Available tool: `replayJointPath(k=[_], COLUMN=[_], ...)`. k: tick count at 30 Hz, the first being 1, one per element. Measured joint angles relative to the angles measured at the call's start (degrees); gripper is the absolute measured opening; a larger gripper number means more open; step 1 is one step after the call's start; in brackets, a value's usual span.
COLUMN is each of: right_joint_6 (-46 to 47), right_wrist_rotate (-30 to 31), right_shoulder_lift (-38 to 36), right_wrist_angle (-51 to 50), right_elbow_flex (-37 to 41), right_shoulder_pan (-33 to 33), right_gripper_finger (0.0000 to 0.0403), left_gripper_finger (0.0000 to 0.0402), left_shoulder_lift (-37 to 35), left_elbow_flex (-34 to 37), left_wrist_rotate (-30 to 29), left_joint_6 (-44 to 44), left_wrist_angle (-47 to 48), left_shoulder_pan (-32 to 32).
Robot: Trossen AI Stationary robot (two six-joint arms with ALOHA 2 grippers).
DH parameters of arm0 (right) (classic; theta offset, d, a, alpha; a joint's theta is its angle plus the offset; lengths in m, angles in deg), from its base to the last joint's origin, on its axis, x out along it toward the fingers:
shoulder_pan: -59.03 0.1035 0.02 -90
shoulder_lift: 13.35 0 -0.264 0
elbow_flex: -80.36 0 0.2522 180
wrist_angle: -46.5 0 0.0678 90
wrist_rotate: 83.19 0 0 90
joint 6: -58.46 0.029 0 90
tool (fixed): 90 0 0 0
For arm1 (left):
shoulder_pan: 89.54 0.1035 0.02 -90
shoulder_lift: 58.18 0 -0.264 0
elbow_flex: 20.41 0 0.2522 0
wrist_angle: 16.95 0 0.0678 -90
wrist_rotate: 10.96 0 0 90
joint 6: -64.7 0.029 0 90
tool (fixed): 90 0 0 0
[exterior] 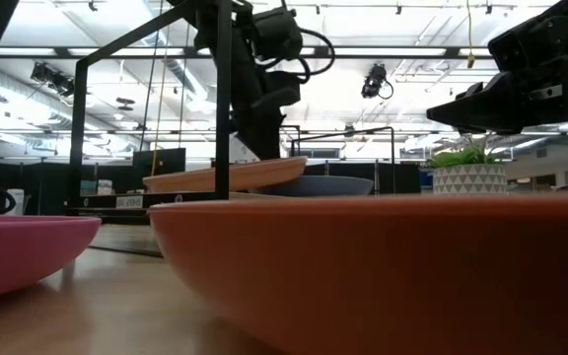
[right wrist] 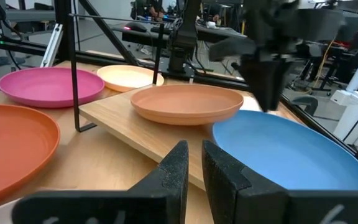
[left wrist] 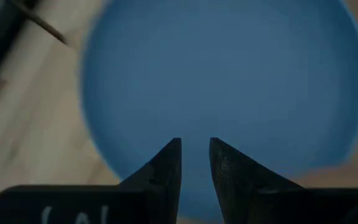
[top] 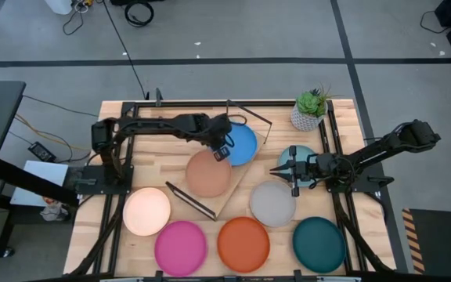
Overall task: Place and stack plates onto a shelf
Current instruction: Put the brown plate on the shelf, then stack the white plate on top of the brown plate on the shelf
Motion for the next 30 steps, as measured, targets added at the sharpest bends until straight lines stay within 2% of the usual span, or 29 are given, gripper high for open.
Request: replayJointPath(k=[8, 14, 19, 24, 27, 30], right_joint_6=[0.2, 0.1, 0.0, -0.4, -0.4, -0.5], right_wrist_rotate=[-0.2, -0.2, -0.2, -0.2, -0.2, -0.2], right_shoulder_lift=[0.0, 0.0, 0.0, 0.0, 0.0, 0.0], right_wrist_angle=[0.0, 0.2, 0.1, 0.1, -0.1, -0.5], right_elbow_flex=[0.0, 0.0, 0.0, 0.0, 0.0, 0.0], right_shoulder_pan=[0.0, 0.0, 0.0, 0.0, 0.0, 0.0], right_gripper_finger=[0.0053, 0.0053, 0.0053, 0.0053, 0.0053, 0.0053], left_gripper_finger=[0.0089, 0.0089, 0.0089, 0.0089, 0.0089, 0.0089], left_shoulder_lift=[0.4, 0.1, -2.4, -6.9, -10.7, -13.1], left_elbow_flex=[0.0, 0.0, 0.0, -4.4, -6.5, -6.7], left_wrist_rotate=[0.8, -0.6, 3.7, 4.8, 12.1, 20.3], left_joint_6=[4.7, 6.9, 9.0, 4.5, 0.3, -2.1], left_wrist_angle=[4.8, 4.1, 4.1, 5.6, 5.3, 4.1], left_shoulder_pan=[-3.1, -4.7, -6.3, -9.0, -11.7, -17.1])
